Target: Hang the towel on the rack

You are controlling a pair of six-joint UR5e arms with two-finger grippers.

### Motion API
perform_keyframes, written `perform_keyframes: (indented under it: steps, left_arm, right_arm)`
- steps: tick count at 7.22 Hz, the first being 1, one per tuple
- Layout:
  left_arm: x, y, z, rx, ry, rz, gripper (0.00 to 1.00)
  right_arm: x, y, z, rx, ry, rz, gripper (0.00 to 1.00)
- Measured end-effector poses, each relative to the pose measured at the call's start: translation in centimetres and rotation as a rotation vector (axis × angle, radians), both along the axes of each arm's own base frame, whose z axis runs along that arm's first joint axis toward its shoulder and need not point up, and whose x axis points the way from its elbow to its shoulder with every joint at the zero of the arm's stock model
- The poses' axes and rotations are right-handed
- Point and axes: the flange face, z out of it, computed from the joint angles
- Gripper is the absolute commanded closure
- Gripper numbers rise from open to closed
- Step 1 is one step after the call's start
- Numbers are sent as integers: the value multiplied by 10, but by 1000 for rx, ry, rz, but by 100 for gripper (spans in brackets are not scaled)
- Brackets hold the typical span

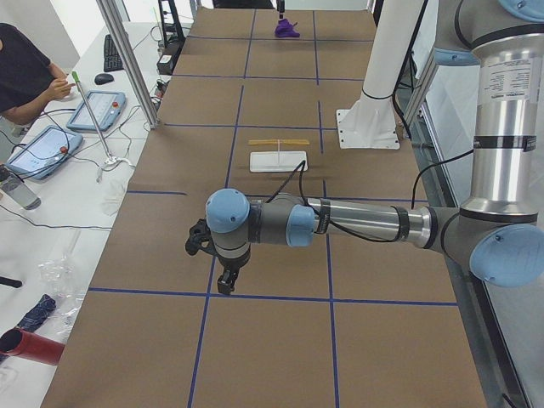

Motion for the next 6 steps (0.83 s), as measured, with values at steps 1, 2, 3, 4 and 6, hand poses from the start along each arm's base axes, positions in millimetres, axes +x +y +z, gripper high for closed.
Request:
perform_keyframes:
  steps: [1,2,3,4,6]
  left_arm:
    - [1,1,0,10,9,0,0]
    - [2,3,1,13,30,2,0]
    - [3,5,1,14,49,3,0]
    - [4,5,1,15,57,4,0]
    - [4,5,0,17,61,5,0]
  right_arm:
    - [-18,-2,6,23,73,-41,0]
    - [-34,-2,14,31,114,-82,3]
    - [-49,0,24,27,142,-123,11]
    - [-61,2,35,18,164,-156,14]
    - [-79,-1,53,10,215,-201,29]
